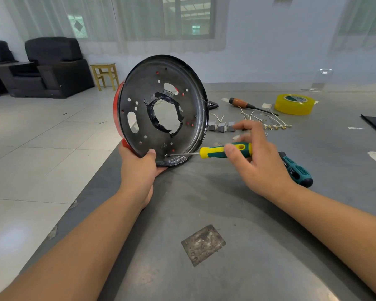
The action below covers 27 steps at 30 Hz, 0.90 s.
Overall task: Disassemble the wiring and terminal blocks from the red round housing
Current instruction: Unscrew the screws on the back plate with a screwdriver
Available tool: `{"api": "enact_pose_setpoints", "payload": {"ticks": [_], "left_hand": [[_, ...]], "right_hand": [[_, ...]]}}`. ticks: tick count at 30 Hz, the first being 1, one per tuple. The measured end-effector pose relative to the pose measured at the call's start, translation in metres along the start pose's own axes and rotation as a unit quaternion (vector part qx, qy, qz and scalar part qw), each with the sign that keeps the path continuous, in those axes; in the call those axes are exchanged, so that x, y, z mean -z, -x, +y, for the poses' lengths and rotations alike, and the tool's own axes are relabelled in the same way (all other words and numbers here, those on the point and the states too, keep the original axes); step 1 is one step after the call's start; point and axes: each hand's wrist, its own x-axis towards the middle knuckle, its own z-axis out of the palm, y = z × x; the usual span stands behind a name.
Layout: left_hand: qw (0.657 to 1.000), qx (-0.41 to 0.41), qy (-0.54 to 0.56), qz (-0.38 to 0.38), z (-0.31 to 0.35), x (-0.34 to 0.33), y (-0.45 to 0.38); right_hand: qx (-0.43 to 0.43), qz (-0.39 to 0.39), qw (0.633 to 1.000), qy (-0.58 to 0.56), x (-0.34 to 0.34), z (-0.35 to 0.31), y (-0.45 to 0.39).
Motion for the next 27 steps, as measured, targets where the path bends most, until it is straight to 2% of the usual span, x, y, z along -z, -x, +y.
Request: {"api": "enact_pose_setpoints", "payload": {"ticks": [2, 7, 11, 14, 18, 21, 24, 27], "left_hand": [[1.000, 0.002, -0.001, 0.001, 0.0000, -0.0002, -0.0002], [1.000, 0.001, -0.001, 0.004, -0.0004, 0.0004, -0.0005], [1.000, 0.003, -0.001, 0.003, -0.0003, 0.0009, -0.0013], [1.000, 0.006, -0.001, 0.006, -0.0008, 0.0012, -0.0022], [1.000, 0.006, 0.005, 0.004, -0.0014, 0.0015, -0.0029], [1.000, 0.007, 0.005, -0.001, -0.0020, 0.0013, -0.0026], [1.000, 0.008, 0.005, -0.003, -0.0022, 0.0011, -0.0026], [1.000, 0.009, 0.005, -0.005, -0.0015, 0.0015, -0.0025]], "right_hand": [[-0.011, 0.000, 1.000, 0.019, -0.0004, 0.0025, -0.0009], [0.051, -0.029, 0.998, -0.022, 0.0026, 0.0023, 0.0031], [0.000, -0.013, 0.999, 0.034, 0.0013, 0.0055, -0.0017], [0.003, -0.015, 0.997, 0.081, 0.0007, 0.0086, -0.0029], [0.020, -0.016, 1.000, -0.001, 0.0023, 0.0081, -0.0009], [-0.009, -0.022, 0.999, -0.045, 0.0026, 0.0078, -0.0020], [-0.007, -0.030, 0.999, -0.043, 0.0026, 0.0086, -0.0038], [-0.009, -0.006, 0.999, -0.053, 0.0006, 0.0062, -0.0033]]}}
